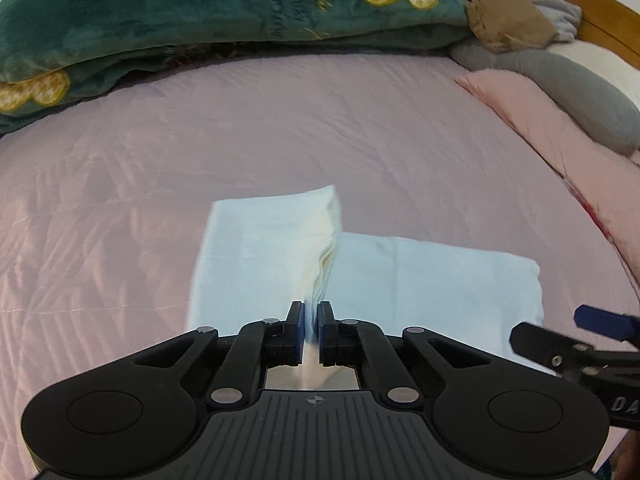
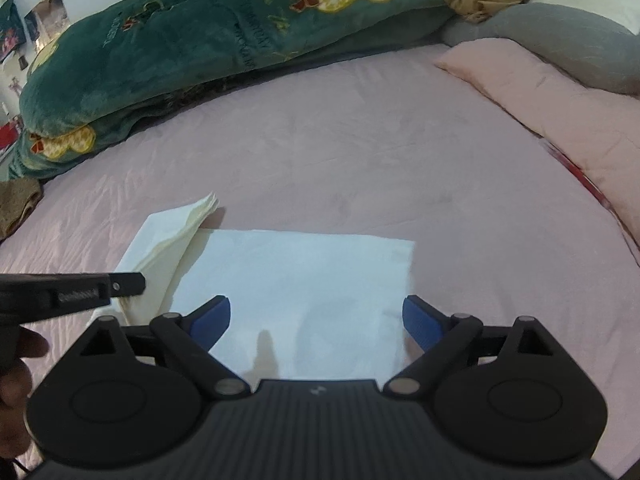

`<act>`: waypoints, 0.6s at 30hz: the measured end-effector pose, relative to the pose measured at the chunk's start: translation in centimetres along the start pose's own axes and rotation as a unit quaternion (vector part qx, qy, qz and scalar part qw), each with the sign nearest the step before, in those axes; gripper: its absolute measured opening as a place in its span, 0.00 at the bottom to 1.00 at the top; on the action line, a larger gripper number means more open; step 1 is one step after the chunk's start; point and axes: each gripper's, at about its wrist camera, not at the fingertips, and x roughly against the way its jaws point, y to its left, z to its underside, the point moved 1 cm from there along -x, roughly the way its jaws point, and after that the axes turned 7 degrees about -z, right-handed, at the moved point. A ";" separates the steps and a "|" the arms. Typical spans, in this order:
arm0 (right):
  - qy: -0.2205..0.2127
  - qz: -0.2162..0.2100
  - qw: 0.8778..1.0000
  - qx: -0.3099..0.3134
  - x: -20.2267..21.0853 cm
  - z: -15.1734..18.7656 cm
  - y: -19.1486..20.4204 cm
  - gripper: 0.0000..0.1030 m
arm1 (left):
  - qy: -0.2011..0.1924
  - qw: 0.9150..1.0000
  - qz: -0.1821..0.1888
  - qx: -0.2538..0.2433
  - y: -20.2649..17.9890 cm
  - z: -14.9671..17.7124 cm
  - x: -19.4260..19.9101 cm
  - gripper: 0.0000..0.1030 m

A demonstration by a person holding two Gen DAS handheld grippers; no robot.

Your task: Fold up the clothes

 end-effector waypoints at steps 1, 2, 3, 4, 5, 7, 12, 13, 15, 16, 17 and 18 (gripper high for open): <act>0.001 0.000 1.000 0.005 -0.2 -0.1 0.6 0.91 | -0.001 1.000 0.000 0.005 0.6 0.0 0.2 0.07; 0.002 -0.001 1.000 0.009 -0.4 -0.2 1.2 0.91 | -0.001 1.000 -0.001 0.010 1.2 -0.1 0.4 0.07; 0.003 -0.001 1.000 0.016 -0.7 -0.3 1.8 0.91 | -0.003 1.000 -0.002 0.016 1.8 -0.1 0.6 0.07; 0.005 0.000 1.000 0.024 -1.0 -0.4 2.5 0.91 | -0.005 1.000 -0.003 0.022 2.6 -0.2 0.8 0.07; 0.006 0.000 1.000 0.030 -1.2 -0.5 3.1 0.91 | -0.007 1.000 -0.005 0.029 3.4 -0.2 1.0 0.06; 0.008 0.002 0.999 0.042 -1.6 -0.7 4.3 0.91 | -0.010 0.999 -0.010 0.046 5.3 -0.2 1.4 0.07; 0.017 0.013 0.998 0.064 -2.7 -1.0 6.6 0.91 | -0.016 0.995 -0.031 0.097 10.7 0.6 2.1 0.07; 0.019 0.016 0.997 0.068 -2.8 -1.0 6.9 0.91 | -0.016 0.994 -0.036 0.107 11.7 0.9 2.1 0.07; 0.023 0.024 0.997 0.075 -3.1 -1.0 7.5 0.91 | -0.013 0.991 -0.047 0.125 13.8 1.6 2.0 0.07; 0.025 0.027 0.996 0.078 -3.3 -1.0 7.6 0.91 | -0.007 0.990 -0.051 0.133 14.8 2.1 1.8 0.07; 0.028 0.029 0.996 0.079 -3.4 -0.9 7.7 0.91 | 0.000 0.988 -0.054 0.141 15.7 2.5 1.5 0.07; 0.030 0.032 0.996 0.079 -3.5 -0.9 7.7 0.91 | 0.009 0.988 -0.055 0.147 16.4 2.9 1.2 0.07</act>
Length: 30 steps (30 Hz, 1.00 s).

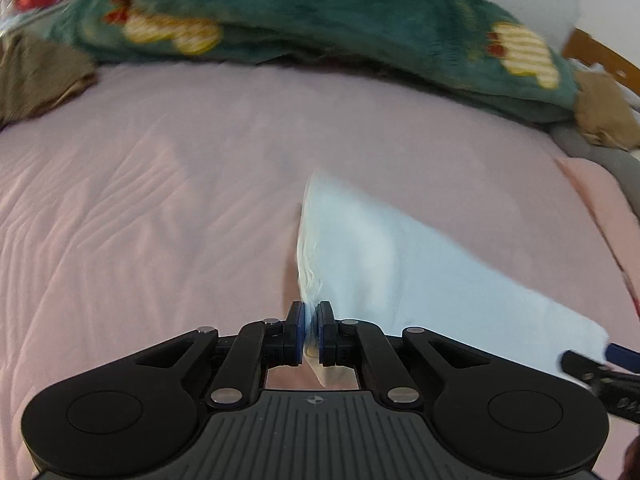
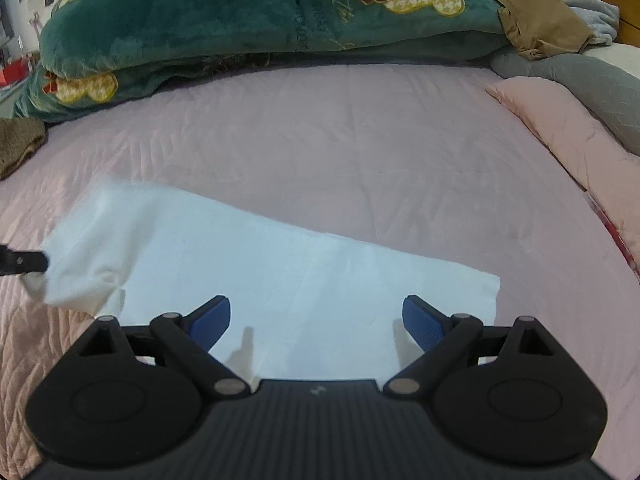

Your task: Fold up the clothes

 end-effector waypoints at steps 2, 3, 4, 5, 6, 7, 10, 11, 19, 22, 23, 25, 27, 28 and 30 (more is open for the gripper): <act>0.004 0.006 1.000 0.000 -0.1 0.2 -0.1 0.91 | 0.017 1.000 -0.005 0.004 1.2 0.3 -0.7 0.09; 0.005 0.008 1.000 -0.001 -0.1 0.3 -0.3 0.91 | 0.021 1.000 -0.008 0.003 1.7 0.5 -0.9 0.11; 0.005 0.011 1.000 -0.003 0.1 0.3 -0.6 0.91 | 0.022 1.000 -0.010 0.002 2.0 0.4 -0.9 0.15; 0.005 0.014 1.000 -0.005 0.2 0.4 -0.8 0.91 | 0.021 1.000 -0.010 -0.001 2.1 0.3 -0.9 0.17; 0.004 0.018 1.000 -0.006 0.4 0.4 -1.2 0.91 | 0.021 1.000 -0.011 -0.003 2.2 0.2 -0.8 0.21; 0.003 0.021 1.000 -0.008 0.5 0.5 -1.7 0.91 | 0.016 1.000 -0.009 -0.007 2.2 0.0 -0.5 0.24; -0.002 0.029 0.999 -0.017 1.0 0.4 -3.3 0.91 | -0.004 1.000 -0.005 -0.023 1.7 -0.8 0.5 0.31; -0.003 0.033 0.999 -0.019 1.1 0.4 -3.8 0.91 | -0.010 1.000 -0.003 -0.027 1.3 -1.3 0.8 0.33; -0.003 0.049 0.998 -0.038 1.1 0.4 -8.0 0.91 | -0.017 0.998 0.008 -0.056 -2.9 -2.7 0.5 0.39; 0.001 0.046 0.998 -0.042 0.8 0.4 -9.1 0.91 | -0.007 0.998 0.008 -0.063 -4.2 -2.2 -0.5 0.39; 0.003 0.043 0.998 -0.046 0.8 0.5 -9.4 0.91 | -0.004 0.998 0.007 -0.064 -4.4 -2.0 -0.7 0.39; 0.007 0.036 0.998 -0.054 0.8 0.8 -9.8 0.91 | -0.002 0.998 0.007 -0.068 -4.4 -1.6 -0.6 0.39; 0.011 0.029 0.998 -0.056 0.9 1.2 -9.9 0.91 | -0.001 0.997 0.006 -0.073 -4.2 -1.2 -0.4 0.39; 0.013 0.026 0.998 -0.055 1.0 1.4 -9.8 0.91 | -0.001 0.997 0.004 -0.076 -4.1 -1.1 -0.4 0.39; 0.014 0.027 0.998 -0.052 1.0 1.7 -9.8 0.91 | 0.000 0.997 0.001 -0.080 -3.7 -1.1 -0.5 0.39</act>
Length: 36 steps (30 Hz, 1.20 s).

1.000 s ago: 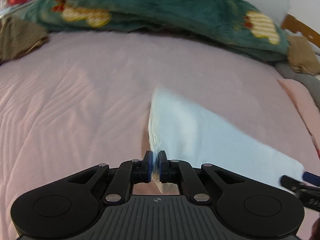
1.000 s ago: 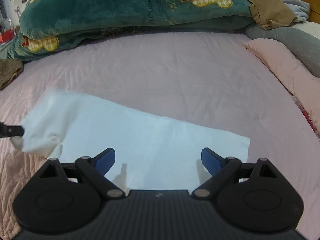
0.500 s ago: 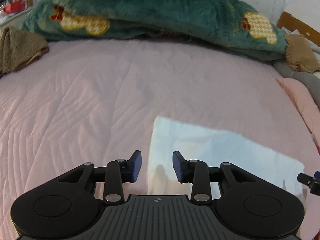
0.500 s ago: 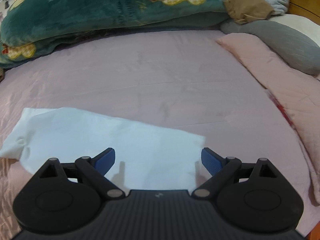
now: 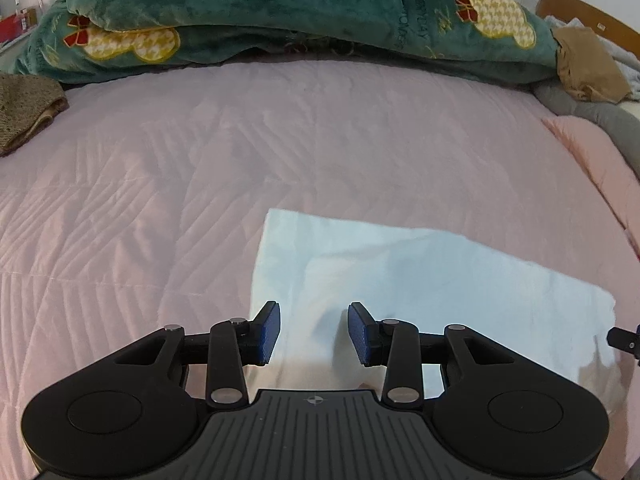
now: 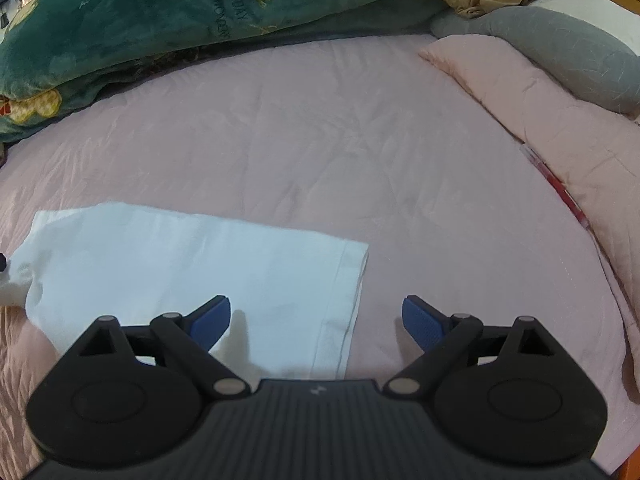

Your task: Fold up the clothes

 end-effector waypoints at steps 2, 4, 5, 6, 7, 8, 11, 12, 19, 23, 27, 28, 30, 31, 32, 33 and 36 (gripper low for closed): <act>-0.004 0.007 1.000 0.003 -0.1 -0.4 -0.2 0.91 | -0.006 1.000 -0.003 -0.005 0.3 -0.6 0.0 0.39; -0.008 0.007 1.000 0.007 -0.5 -1.1 -0.5 0.91 | -0.016 1.000 -0.005 -0.010 0.5 -1.7 0.0 0.39; -0.008 0.006 1.000 0.009 -0.7 -1.4 -0.6 0.91 | -0.021 1.000 -0.007 -0.013 0.6 -2.3 -0.1 0.39; -0.009 0.004 1.000 0.012 -0.9 -1.7 -0.7 0.91 | -0.026 1.000 -0.010 -0.015 0.6 -2.9 -0.1 0.39; -0.010 0.001 1.000 0.016 -1.2 -2.0 -0.8 0.91 | -0.030 0.999 -0.012 -0.016 0.6 -3.4 -0.1 0.39; -0.010 -0.002 1.000 0.017 -1.4 -2.3 -1.0 0.91 | -0.033 0.999 -0.014 -0.017 0.6 -3.9 -0.2 0.39; -0.007 -0.004 1.000 0.011 -2.4 -2.8 -1.7 0.90 | -0.030 0.999 -0.015 -0.020 0.1 -4.6 -1.0 0.39; -0.004 -0.005 1.000 0.009 -2.8 -2.9 -1.9 0.89 | -0.027 0.999 -0.016 -0.022 -0.1 -4.8 -1.4 0.39; 0.007 -0.020 1.000 0.003 -4.4 -3.0 -2.3 0.80 | -0.013 1.000 -0.021 -0.017 0.2 -5.1 -3.6 0.39; 0.015 -0.030 0.999 0.007 -5.1 -3.0 -2.1 0.62 | -0.008 1.000 -0.021 -0.014 0.7 -5.1 -4.1 0.39; 0.010 -0.036 0.999 0.015 -5.2 -3.2 -1.6 0.31 | -0.006 1.000 -0.013 -0.012 0.5 -5.1 -4.4 0.39; 0.009 -0.037 0.999 0.019 -5.0 -3.2 -1.4 0.24 | -0.007 1.000 -0.010 -0.013 0.2 -5.1 -4.4 0.39; 0.004 -0.035 0.999 0.028 -4.6 -3.3 -1.1 0.22 | -0.009 1.000 -0.004 -0.015 -0.3 -5.1 -4.3 0.39; 0.002 -0.036 0.999 0.031 -4.4 -3.3 -1.0 0.22 | -0.011 1.000 -0.001 -0.016 -0.5 -5.0 -4.3 0.39; 0.000 -0.036 0.999 0.034 -4.2 -3.3 -0.9 0.21 | -0.011 1.000 0.001 -0.016 -0.7 -5.0 -4.2 0.39; -0.003 -0.037 0.999 0.038 -3.9 -3.3 -0.8 0.20 | -0.012 1.000 0.002 -0.017 -0.8 -4.9 -4.2 0.39; -0.011 -0.036 0.998 0.048 -3.1 -3.4 -0.6 0.20 | -0.013 1.000 0.005 -0.017 -1.0 -4.6 -3.9 0.39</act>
